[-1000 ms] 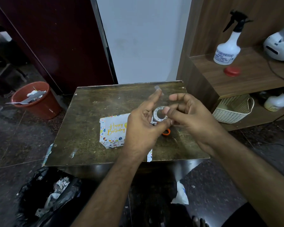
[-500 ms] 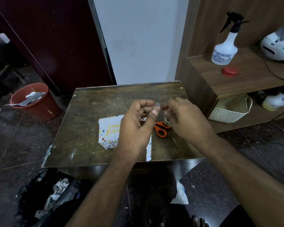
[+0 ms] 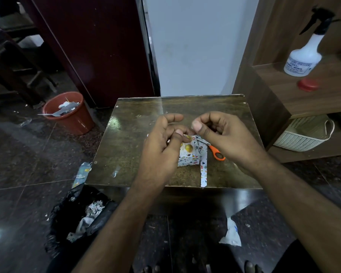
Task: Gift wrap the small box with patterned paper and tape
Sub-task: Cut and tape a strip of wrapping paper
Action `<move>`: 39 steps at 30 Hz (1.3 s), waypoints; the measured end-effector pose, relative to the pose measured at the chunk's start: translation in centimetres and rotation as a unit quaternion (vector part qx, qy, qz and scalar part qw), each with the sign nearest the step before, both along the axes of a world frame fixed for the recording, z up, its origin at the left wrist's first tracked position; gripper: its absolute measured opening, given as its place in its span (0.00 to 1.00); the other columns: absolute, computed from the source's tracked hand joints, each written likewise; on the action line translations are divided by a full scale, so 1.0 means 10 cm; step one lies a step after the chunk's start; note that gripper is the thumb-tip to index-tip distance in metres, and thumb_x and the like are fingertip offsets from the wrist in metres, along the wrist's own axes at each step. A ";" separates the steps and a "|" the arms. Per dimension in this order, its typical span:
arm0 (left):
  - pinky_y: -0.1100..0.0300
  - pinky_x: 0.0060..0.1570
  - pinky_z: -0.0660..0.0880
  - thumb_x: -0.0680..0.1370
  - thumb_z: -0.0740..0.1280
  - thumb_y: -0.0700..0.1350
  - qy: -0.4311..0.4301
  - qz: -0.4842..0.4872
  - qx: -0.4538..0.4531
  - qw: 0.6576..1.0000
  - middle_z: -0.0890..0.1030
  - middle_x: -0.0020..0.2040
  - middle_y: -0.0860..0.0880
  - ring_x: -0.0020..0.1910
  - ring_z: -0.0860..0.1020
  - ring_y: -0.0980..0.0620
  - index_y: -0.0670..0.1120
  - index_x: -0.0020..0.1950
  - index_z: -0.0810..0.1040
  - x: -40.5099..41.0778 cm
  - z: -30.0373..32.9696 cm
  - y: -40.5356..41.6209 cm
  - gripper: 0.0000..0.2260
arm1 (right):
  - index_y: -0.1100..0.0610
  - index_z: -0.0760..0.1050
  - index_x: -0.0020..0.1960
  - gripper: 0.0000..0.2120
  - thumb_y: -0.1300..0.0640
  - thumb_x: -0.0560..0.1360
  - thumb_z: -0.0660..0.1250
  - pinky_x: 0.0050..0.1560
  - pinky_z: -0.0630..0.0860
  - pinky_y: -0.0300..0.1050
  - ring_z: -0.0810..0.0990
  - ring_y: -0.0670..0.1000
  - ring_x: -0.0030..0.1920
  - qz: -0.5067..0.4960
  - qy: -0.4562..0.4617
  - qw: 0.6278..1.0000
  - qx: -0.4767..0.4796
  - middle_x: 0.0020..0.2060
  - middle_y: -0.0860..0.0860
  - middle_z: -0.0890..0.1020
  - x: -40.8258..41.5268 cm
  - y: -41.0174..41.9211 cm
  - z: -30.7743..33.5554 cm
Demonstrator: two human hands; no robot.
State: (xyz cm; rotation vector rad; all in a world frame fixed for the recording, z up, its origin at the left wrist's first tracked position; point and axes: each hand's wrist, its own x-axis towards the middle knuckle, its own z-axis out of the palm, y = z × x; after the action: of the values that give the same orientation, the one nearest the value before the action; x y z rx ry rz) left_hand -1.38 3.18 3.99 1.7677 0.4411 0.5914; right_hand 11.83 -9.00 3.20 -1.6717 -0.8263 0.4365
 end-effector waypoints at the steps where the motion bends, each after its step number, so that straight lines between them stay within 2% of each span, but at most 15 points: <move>1: 0.61 0.50 0.76 0.85 0.63 0.38 0.001 0.000 0.000 1.000 0.87 0.48 0.51 0.49 0.84 0.55 0.47 0.67 0.74 -0.03 0.00 0.02 0.12 | 0.54 0.84 0.50 0.07 0.51 0.79 0.72 0.53 0.81 0.53 0.85 0.57 0.49 0.015 -0.008 1.000 -0.003 0.45 0.53 0.87 -0.02 0.02 -0.01; 4: 0.59 0.54 0.77 0.85 0.63 0.39 0.010 0.004 0.013 1.000 0.86 0.48 0.51 0.50 0.85 0.54 0.48 0.68 0.73 -0.08 0.02 0.09 0.12 | 0.54 0.84 0.49 0.05 0.52 0.79 0.73 0.51 0.82 0.51 0.85 0.56 0.47 0.018 -0.020 1.000 0.000 0.43 0.52 0.87 -0.05 0.11 -0.02; 7: 0.66 0.49 0.76 0.85 0.62 0.39 0.021 0.015 0.029 0.999 0.87 0.45 0.53 0.47 0.84 0.58 0.49 0.68 0.73 -0.10 0.04 0.12 0.13 | 0.51 0.84 0.47 0.04 0.53 0.79 0.73 0.46 0.77 0.40 0.84 0.48 0.42 0.001 -0.040 0.999 -0.008 0.40 0.47 0.87 -0.06 0.15 -0.02; 10: 0.74 0.42 0.73 0.84 0.65 0.41 0.049 0.032 0.113 0.992 0.87 0.45 0.56 0.45 0.82 0.64 0.49 0.69 0.73 -0.13 0.02 0.14 0.13 | 0.51 0.84 0.46 0.05 0.52 0.80 0.72 0.38 0.71 0.29 0.79 0.38 0.35 -0.025 -0.054 0.998 -0.023 0.35 0.40 0.84 -0.09 0.15 -0.03; 12: 0.73 0.43 0.71 0.81 0.70 0.44 0.071 0.034 0.170 0.982 0.85 0.50 0.57 0.45 0.80 0.65 0.50 0.68 0.74 -0.15 0.00 0.16 0.15 | 0.54 0.84 0.46 0.06 0.53 0.80 0.72 0.37 0.71 0.30 0.78 0.37 0.34 -0.051 -0.025 0.998 -0.010 0.34 0.41 0.83 -0.09 0.11 -0.04; 15: 0.57 0.59 0.74 0.76 0.76 0.47 0.127 -0.007 0.252 0.959 0.81 0.62 0.55 0.60 0.77 0.57 0.51 0.68 0.78 -0.12 -0.05 0.17 0.21 | 0.57 0.85 0.45 0.08 0.55 0.80 0.71 0.35 0.72 0.37 0.77 0.43 0.34 -0.042 0.053 0.998 -0.016 0.34 0.52 0.84 -0.06 -0.02 -0.05; 17: 0.51 0.70 0.69 0.75 0.77 0.50 0.181 -0.032 0.304 0.935 0.77 0.70 0.52 0.70 0.72 0.52 0.51 0.71 0.78 -0.07 -0.08 0.16 0.24 | 0.58 0.84 0.45 0.08 0.56 0.81 0.71 0.32 0.70 0.34 0.74 0.40 0.30 -0.019 0.091 0.994 -0.051 0.29 0.46 0.81 -0.04 -0.10 -0.09; 19: 0.52 0.76 0.61 0.77 0.74 0.53 0.222 -0.038 0.330 0.917 0.72 0.76 0.50 0.78 0.65 0.49 0.52 0.74 0.75 -0.01 -0.09 0.14 0.26 | 0.60 0.84 0.46 0.08 0.58 0.81 0.70 0.32 0.69 0.29 0.74 0.38 0.28 0.000 0.098 0.993 -0.073 0.27 0.42 0.80 -0.03 -0.15 -0.12; 21: 0.51 0.77 0.59 0.78 0.74 0.54 0.235 -0.038 0.322 0.916 0.71 0.78 0.49 0.79 0.64 0.48 0.52 0.75 0.75 0.03 -0.11 0.15 0.26 | 0.58 0.84 0.46 0.08 0.56 0.81 0.70 0.36 0.70 0.33 0.73 0.39 0.30 0.005 0.092 0.992 -0.081 0.29 0.43 0.80 -0.01 -0.17 -0.16; 24: 0.51 0.71 0.67 0.75 0.77 0.54 0.224 -0.024 0.273 0.935 0.75 0.74 0.51 0.73 0.70 0.48 0.52 0.71 0.79 0.06 -0.14 0.19 0.25 | 0.55 0.85 0.45 0.08 0.54 0.81 0.71 0.42 0.71 0.44 0.74 0.42 0.33 -0.006 0.077 0.992 -0.095 0.33 0.45 0.82 0.03 -0.16 -0.21; 27: 0.54 0.68 0.68 0.73 0.78 0.53 0.213 -0.017 0.240 0.947 0.76 0.72 0.53 0.70 0.71 0.51 0.52 0.69 0.81 0.07 -0.15 0.22 0.24 | 0.54 0.84 0.43 0.09 0.53 0.80 0.71 0.41 0.71 0.44 0.76 0.41 0.33 -0.014 0.046 0.992 -0.119 0.34 0.45 0.84 0.04 -0.13 -0.22; 30: 0.57 0.67 0.66 0.74 0.77 0.54 0.210 -0.029 0.256 0.943 0.75 0.73 0.53 0.71 0.70 0.52 0.52 0.69 0.81 0.07 -0.18 0.24 0.24 | 0.54 0.85 0.44 0.08 0.52 0.80 0.71 0.44 0.77 0.49 0.82 0.48 0.37 -0.004 0.020 0.992 -0.126 0.36 0.48 0.86 0.02 -0.11 -0.22; 34: 0.57 0.65 0.66 0.80 0.69 0.58 0.193 -0.035 0.264 0.944 0.75 0.73 0.52 0.71 0.70 0.52 0.53 0.66 0.83 0.07 -0.23 0.26 0.18 | 0.53 0.85 0.44 0.09 0.51 0.80 0.71 0.33 0.66 0.31 0.74 0.39 0.27 0.005 -0.044 0.985 -0.168 0.24 0.37 0.78 0.01 -0.11 -0.21; 36: 0.56 0.65 0.67 0.83 0.63 0.58 0.176 -0.026 0.257 0.950 0.77 0.71 0.51 0.70 0.71 0.52 0.54 0.62 0.85 0.07 -0.25 0.25 0.15 | 0.53 0.84 0.44 0.09 0.51 0.79 0.71 0.31 0.64 0.30 0.74 0.38 0.26 0.002 -0.079 0.979 -0.188 0.23 0.34 0.75 0.00 -0.10 -0.19; 39: 0.68 0.60 0.66 0.81 0.67 0.58 0.177 -0.018 0.263 0.948 0.76 0.71 0.52 0.70 0.71 0.52 0.53 0.64 0.84 0.07 -0.26 0.22 0.16 | 0.48 0.83 0.41 0.09 0.49 0.79 0.72 0.31 0.63 0.30 0.75 0.37 0.28 -0.009 -0.111 0.974 -0.200 0.24 0.34 0.76 -0.02 -0.10 -0.16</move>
State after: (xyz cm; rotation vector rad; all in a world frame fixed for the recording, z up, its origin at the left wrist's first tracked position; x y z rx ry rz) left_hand -0.63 5.40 1.43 2.4078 0.5261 0.3820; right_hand 11.60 -9.97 1.58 -2.1284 -0.9289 0.4291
